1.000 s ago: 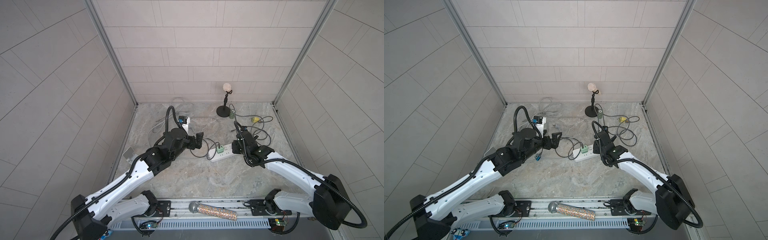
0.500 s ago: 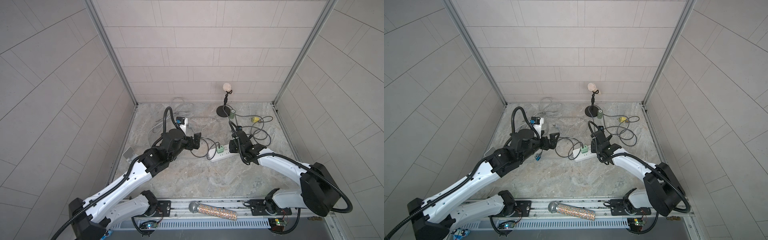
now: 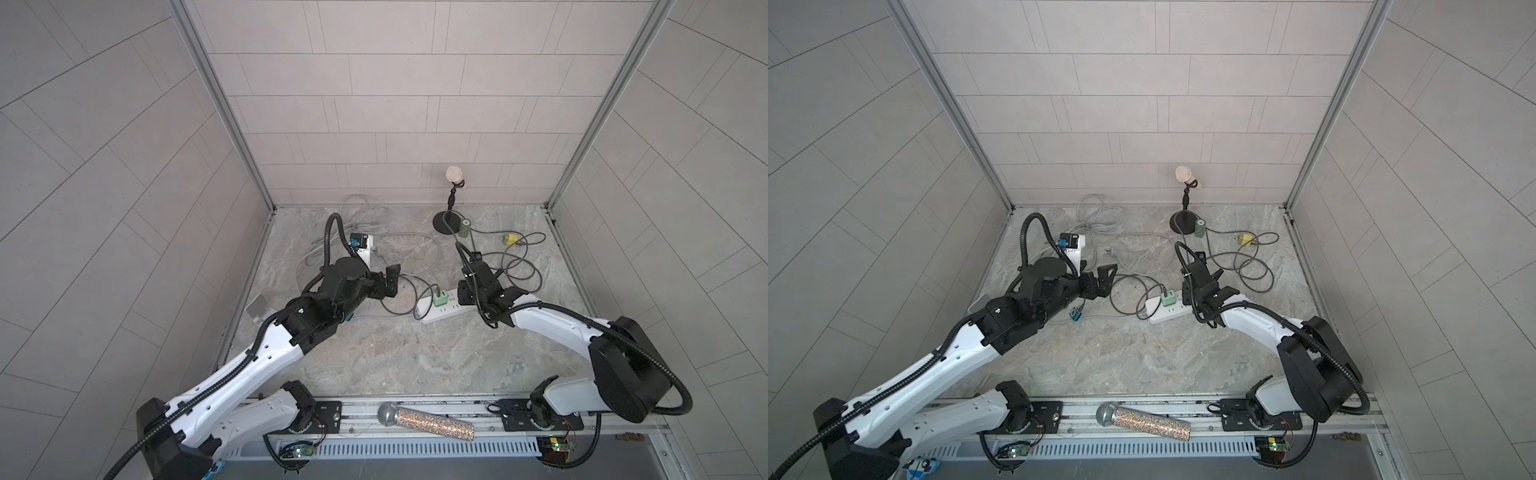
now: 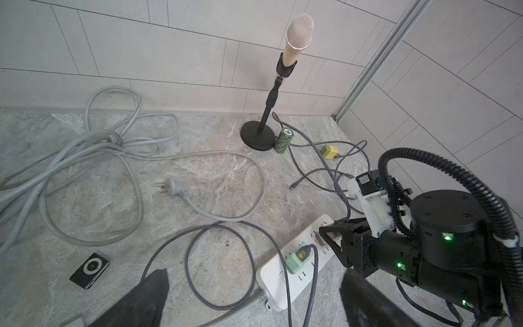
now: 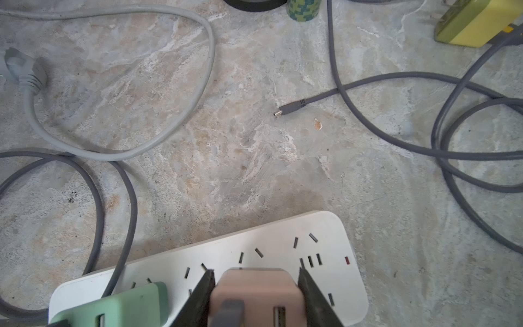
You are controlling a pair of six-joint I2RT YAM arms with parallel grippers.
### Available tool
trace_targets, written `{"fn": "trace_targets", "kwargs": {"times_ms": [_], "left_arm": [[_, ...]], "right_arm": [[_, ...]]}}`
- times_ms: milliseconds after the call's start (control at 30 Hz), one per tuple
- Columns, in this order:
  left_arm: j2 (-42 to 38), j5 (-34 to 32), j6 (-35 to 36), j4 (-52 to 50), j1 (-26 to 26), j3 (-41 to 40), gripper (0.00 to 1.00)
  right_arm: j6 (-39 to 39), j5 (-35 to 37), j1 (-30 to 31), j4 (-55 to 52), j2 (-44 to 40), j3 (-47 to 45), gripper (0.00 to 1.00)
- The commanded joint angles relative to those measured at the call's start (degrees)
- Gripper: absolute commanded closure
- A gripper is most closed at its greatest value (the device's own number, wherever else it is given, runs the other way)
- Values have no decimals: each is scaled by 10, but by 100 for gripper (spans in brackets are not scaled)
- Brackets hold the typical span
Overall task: Charge mp3
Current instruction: Insert the plug into the socket.
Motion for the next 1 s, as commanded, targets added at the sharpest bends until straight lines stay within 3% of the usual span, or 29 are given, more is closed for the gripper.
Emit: {"fn": "trace_targets", "kwargs": {"times_ms": [0,433,967], "left_arm": [[-13,-11,0,-6,5,-7,0],[-20,-5,0,-4,15,-11,1],[-36,-7,-1,-5,24,-21,0]], "right_arm": [[-4,3,-1,15,5,-10,100],[-15,10,-3,35,35,-28,100],[-5,-6,4,57,3,-108,100]]}}
